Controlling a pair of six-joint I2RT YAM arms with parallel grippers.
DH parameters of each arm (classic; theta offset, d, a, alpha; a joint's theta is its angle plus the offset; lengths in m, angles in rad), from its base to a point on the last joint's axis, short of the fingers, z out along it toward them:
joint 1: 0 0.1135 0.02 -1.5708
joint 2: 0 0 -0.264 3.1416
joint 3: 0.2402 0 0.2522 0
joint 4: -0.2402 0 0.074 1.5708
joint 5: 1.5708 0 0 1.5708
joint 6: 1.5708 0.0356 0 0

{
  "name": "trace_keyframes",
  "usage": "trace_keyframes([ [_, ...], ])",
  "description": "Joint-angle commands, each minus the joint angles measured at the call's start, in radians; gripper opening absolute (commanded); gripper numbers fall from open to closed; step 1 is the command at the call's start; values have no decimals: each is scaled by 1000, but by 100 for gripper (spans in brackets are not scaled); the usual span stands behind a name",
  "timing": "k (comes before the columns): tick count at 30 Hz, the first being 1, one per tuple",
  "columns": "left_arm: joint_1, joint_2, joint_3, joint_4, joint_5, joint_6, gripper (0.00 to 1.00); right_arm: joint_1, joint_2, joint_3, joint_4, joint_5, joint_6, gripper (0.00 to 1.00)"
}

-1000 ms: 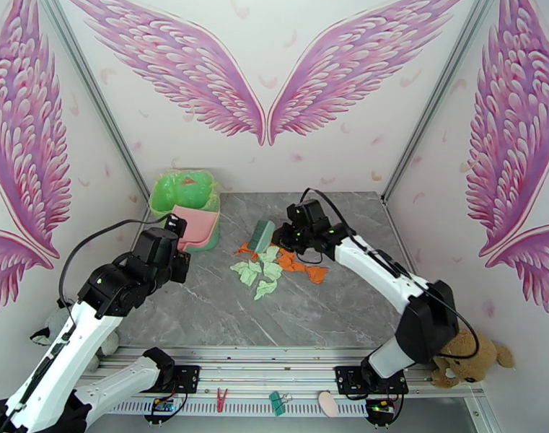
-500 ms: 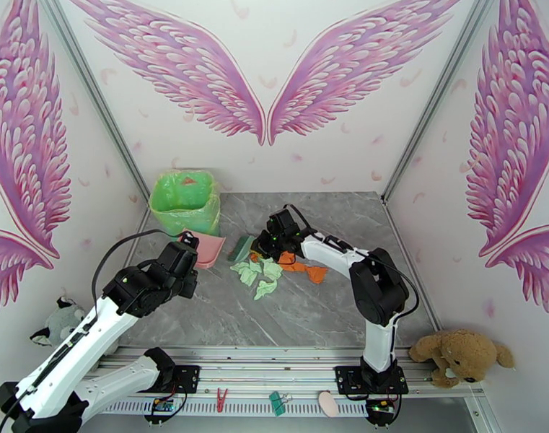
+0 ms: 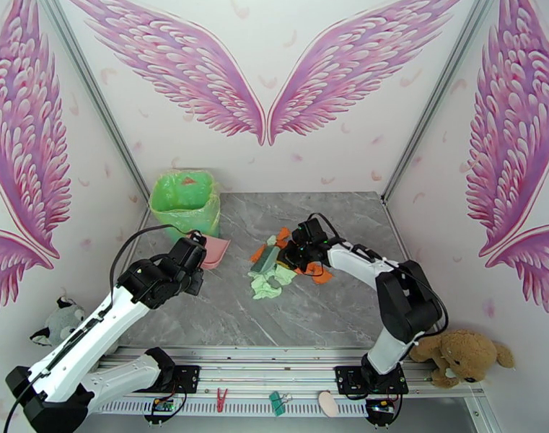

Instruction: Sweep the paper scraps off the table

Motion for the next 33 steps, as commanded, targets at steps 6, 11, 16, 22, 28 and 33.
trace_keyframes([
  [6,-48,47,3,-7,15,33,0,-67,-237,99,-289,4,-192,0],
  [11,-107,59,6,-25,45,11,0,-71,-259,290,-492,141,-377,0],
  [16,-164,109,35,-109,135,-35,0,-68,-216,417,-642,452,-576,0],
  [22,-357,86,-26,-151,167,-201,0,-70,-163,446,-669,681,-686,0],
  [28,-552,72,-84,-134,149,-365,0,-71,-67,498,-666,737,-702,0],
  [33,-642,101,-189,-17,182,-475,0,-71,0,583,-682,764,-705,0],
])
